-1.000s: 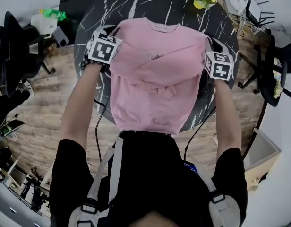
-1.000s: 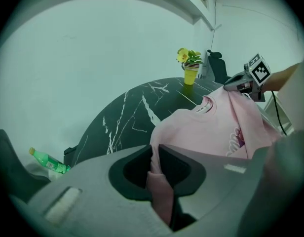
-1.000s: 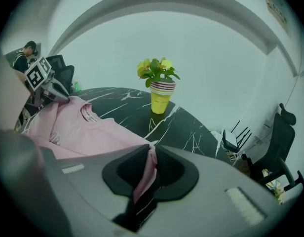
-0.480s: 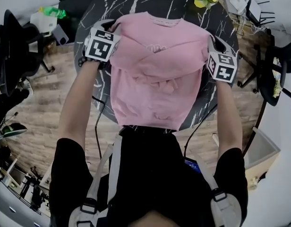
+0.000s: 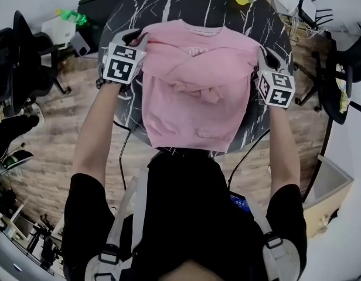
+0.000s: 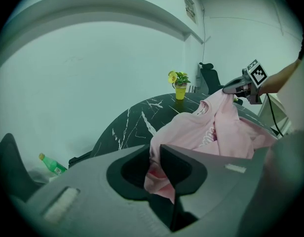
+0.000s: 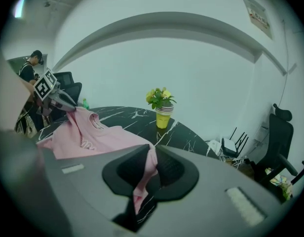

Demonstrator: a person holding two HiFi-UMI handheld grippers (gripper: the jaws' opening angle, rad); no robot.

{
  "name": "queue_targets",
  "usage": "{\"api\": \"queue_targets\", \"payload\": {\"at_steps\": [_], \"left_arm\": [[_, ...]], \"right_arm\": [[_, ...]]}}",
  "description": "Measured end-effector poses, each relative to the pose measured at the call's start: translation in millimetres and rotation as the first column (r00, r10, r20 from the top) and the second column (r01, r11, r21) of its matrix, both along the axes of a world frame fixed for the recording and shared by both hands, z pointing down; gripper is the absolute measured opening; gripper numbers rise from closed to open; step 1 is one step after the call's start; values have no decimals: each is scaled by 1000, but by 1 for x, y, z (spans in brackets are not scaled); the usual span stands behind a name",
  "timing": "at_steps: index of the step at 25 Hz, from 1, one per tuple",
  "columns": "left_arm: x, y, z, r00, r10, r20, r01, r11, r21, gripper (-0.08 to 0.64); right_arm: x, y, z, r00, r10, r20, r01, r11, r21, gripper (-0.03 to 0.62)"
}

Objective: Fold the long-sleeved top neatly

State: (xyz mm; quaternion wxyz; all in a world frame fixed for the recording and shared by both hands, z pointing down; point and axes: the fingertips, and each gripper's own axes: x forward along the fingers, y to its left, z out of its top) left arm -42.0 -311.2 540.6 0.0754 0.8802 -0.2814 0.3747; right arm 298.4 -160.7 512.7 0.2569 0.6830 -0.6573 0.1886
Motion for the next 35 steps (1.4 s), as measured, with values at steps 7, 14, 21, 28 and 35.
{"api": "queue_targets", "payload": {"at_steps": [7,14,21,28,35], "left_arm": [[-27,47,-27,998,14,-61,-13,1000,17,72],[-47,105,-19,995,53,-79,-56,998,-40,40],[-38,91,-14,997,82,-1,-82,996,24,132],[-15,55,3,982,158,108,-160,987,9,249],[-2,56,26,963,220,153,-210,974,-84,46]], "right_arm": [[-20,49,-23,999,24,39,-27,998,63,44],[-51,103,-3,994,-17,107,14,999,34,44],[-61,115,17,995,-40,96,40,999,-6,46],[-57,110,20,993,-72,93,76,997,-34,46],[-47,106,26,993,-80,87,86,994,-67,46]]}}
